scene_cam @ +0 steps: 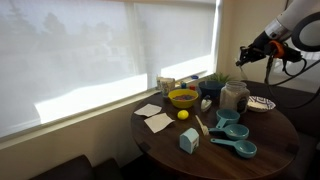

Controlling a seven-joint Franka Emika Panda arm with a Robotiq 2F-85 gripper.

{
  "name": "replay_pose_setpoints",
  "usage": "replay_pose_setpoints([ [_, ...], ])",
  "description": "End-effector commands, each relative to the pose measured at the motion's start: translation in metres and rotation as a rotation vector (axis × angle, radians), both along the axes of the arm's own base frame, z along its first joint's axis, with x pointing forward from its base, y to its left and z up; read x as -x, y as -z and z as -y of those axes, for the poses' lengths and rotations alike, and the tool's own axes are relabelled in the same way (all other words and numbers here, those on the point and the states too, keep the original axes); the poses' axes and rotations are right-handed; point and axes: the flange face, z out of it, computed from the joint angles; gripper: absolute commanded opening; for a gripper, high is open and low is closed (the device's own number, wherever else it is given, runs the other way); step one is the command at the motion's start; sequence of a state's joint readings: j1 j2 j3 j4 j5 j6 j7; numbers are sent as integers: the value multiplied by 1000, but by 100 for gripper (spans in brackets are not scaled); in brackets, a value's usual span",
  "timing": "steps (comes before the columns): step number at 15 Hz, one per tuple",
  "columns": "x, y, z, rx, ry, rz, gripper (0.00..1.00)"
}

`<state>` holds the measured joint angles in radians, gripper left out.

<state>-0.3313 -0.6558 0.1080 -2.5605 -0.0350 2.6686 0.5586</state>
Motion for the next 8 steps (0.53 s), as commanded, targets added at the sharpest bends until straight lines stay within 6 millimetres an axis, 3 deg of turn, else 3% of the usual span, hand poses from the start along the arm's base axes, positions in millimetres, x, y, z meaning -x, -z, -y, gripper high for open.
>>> replay_pose_setpoints([
  [1,-11,16,4,15,25,13,3],
  [8,-19,39,12,4,57,14,3],
])
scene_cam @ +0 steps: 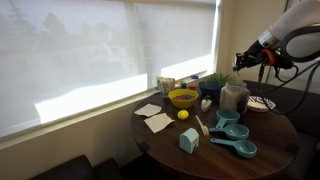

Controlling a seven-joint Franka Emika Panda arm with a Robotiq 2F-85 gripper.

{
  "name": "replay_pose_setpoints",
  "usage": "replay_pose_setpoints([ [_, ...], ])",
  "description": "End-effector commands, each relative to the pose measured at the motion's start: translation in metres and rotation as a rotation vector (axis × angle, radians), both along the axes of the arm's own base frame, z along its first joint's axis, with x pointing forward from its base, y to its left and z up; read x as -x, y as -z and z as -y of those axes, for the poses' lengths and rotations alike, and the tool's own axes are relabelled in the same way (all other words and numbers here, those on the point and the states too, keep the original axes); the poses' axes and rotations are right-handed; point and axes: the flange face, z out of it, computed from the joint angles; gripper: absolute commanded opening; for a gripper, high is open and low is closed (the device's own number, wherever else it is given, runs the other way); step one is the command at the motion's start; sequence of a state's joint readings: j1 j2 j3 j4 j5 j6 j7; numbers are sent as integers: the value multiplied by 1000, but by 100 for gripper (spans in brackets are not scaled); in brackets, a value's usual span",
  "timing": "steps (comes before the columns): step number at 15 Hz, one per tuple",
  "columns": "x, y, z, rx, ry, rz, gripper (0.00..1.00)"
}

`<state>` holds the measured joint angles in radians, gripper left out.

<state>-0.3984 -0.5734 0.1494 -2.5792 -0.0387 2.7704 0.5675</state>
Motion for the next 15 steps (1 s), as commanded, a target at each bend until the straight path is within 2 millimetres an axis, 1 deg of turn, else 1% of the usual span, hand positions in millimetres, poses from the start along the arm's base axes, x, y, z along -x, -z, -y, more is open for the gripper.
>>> replay_pose_setpoints([
  [1,-4,11,-3,-5,29,18,3],
  [11,-7,31,-17,29,21,10,3],
  [15,-8,36,-16,42,30,-32,3],
])
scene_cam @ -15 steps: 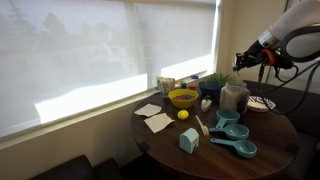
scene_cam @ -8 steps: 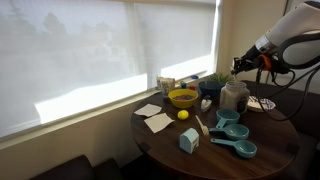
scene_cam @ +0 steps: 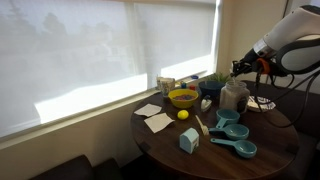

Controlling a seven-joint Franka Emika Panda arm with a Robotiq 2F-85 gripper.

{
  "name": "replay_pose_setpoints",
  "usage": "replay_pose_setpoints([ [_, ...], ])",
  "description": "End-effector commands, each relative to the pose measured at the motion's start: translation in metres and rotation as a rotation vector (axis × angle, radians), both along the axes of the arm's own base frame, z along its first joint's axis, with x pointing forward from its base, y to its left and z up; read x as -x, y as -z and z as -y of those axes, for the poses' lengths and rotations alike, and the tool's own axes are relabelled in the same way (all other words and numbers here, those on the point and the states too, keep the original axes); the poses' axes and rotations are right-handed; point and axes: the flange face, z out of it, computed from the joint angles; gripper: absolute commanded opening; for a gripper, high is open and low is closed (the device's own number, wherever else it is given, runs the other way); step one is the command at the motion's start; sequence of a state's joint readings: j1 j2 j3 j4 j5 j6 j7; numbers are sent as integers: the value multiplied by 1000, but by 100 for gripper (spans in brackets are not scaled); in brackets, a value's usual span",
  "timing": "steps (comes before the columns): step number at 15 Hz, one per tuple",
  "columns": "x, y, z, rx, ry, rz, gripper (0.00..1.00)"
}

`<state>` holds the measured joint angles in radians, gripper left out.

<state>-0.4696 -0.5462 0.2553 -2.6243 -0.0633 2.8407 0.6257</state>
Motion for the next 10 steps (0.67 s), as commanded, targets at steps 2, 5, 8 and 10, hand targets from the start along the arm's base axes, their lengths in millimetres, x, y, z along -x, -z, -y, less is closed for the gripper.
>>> replay_pose_setpoints([
  [2,-2,8,1,15,30,-34,3],
  [5,-3,9,0,5,45,-52,3],
  [8,-4,9,0,-25,65,-90,3],
  [10,-5,8,0,-38,80,-110,3],
])
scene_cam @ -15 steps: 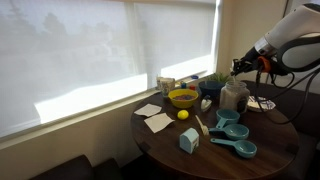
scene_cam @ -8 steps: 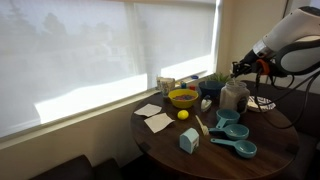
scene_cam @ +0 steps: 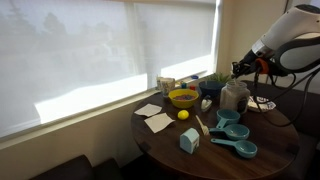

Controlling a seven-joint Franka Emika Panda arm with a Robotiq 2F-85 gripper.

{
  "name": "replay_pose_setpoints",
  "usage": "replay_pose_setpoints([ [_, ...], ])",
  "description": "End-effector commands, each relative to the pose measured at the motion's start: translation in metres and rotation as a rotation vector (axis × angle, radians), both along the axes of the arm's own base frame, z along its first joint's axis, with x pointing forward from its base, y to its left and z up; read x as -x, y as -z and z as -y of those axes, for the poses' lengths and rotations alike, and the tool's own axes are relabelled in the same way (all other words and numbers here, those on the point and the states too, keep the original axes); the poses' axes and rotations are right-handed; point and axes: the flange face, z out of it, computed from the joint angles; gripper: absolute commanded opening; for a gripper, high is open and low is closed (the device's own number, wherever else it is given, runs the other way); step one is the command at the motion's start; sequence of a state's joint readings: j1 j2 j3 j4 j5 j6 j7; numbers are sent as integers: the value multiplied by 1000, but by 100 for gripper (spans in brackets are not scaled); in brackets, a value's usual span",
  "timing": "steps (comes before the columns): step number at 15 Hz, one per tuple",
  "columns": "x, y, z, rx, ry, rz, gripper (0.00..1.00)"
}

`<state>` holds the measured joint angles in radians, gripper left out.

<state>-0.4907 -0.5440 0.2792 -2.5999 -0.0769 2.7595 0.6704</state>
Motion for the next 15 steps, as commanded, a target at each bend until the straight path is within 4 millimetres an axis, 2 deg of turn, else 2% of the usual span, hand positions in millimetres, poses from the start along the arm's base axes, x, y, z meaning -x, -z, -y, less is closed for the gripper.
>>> replay_pose_setpoints([
  [1,-2,7,1,-30,46,-69,3],
  [15,-4,1,14,-117,207,-178,3],
])
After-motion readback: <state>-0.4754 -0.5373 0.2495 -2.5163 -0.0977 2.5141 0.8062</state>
